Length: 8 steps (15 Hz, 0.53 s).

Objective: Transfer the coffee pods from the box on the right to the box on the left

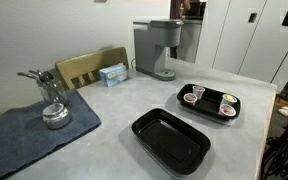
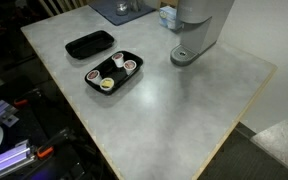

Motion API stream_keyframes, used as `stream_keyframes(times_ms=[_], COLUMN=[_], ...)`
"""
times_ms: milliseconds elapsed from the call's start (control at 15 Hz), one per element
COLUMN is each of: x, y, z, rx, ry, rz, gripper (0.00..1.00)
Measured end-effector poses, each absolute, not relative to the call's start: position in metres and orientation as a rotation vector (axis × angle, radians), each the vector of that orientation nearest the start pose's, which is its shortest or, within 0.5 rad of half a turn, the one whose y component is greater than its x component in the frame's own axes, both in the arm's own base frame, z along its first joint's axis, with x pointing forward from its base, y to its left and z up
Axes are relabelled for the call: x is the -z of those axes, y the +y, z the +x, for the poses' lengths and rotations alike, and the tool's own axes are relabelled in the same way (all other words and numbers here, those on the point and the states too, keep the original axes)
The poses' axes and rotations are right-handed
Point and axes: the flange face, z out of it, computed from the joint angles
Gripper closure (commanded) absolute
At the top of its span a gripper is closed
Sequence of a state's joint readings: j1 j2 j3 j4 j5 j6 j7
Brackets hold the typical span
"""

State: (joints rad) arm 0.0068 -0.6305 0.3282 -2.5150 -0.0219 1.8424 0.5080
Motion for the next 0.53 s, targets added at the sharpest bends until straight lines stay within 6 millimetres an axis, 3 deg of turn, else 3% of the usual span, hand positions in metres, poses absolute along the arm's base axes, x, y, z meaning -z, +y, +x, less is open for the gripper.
stream_keyframes(times_ms=[533], x=[-0.4717], y=[0.1221], z=[0.3373], rx=[0.019], ry=[0.392], rz=[-3.343], gripper=[0.00])
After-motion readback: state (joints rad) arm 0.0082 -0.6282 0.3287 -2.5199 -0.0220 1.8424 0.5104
